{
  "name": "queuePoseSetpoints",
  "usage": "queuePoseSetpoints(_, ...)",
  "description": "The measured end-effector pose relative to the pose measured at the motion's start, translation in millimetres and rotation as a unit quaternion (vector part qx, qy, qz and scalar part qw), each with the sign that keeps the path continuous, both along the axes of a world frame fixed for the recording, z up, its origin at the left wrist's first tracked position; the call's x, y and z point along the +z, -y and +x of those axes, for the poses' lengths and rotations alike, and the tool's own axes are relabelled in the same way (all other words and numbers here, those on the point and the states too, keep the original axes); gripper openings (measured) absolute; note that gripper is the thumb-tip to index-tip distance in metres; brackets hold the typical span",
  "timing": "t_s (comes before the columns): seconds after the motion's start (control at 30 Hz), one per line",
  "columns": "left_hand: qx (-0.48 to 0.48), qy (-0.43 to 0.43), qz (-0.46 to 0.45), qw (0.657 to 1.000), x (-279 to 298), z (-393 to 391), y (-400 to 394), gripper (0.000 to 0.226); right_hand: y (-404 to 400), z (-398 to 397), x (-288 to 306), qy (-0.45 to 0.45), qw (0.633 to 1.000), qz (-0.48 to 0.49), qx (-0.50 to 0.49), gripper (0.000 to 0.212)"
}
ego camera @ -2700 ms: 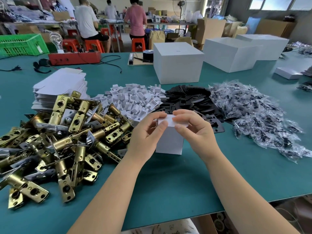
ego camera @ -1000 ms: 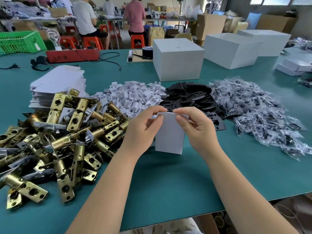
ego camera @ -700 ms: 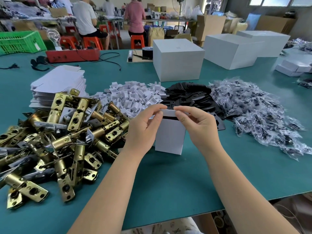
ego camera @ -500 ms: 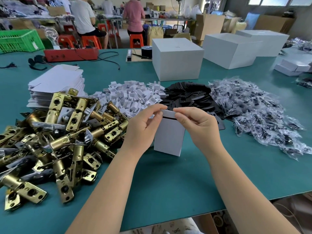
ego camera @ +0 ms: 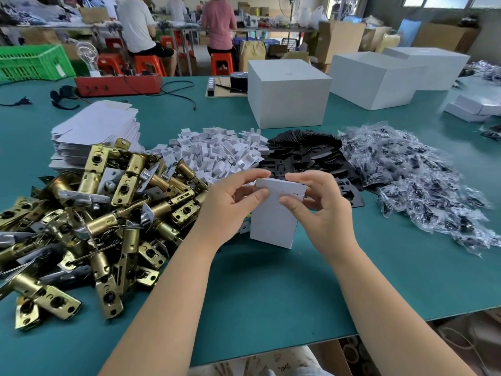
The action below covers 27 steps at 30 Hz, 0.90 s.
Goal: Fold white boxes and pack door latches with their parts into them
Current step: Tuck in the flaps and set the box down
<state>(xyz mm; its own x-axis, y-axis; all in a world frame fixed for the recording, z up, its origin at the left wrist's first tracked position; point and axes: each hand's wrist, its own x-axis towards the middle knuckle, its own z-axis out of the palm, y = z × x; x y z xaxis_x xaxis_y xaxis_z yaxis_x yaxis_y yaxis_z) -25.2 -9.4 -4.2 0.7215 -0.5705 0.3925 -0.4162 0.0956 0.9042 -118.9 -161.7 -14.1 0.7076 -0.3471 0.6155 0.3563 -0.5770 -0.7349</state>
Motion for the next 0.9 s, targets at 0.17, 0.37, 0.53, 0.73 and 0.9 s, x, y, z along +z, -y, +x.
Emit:
queuePoseSetpoints(0.17,0.0,0.016,0.011,1.0,-3,-1,3,0.019,0,-2,-3,0.032,0.999,0.04,0.009,0.014)
queuePoseSetpoints(0.37,0.028,0.084,0.04,0.995,-8,-4,4,0.023,0,-4,-5,0.036,0.998,-0.043,0.017,0.028)
queuePoseSetpoints(0.53,0.092,0.227,0.034,0.969,-12,-5,3,0.027,2,-3,-6,0.039,0.996,-0.082,0.014,0.031)
queuePoseSetpoints(0.73,0.129,0.307,0.099,0.938,-4,-11,-3,0.023,3,-5,-6,0.019,0.997,-0.073,0.027,0.027)
queuePoseSetpoints(0.9,0.03,0.365,0.285,0.886,30,-6,4,0.055,8,-9,-2,-0.084,0.992,0.036,0.081,0.064)
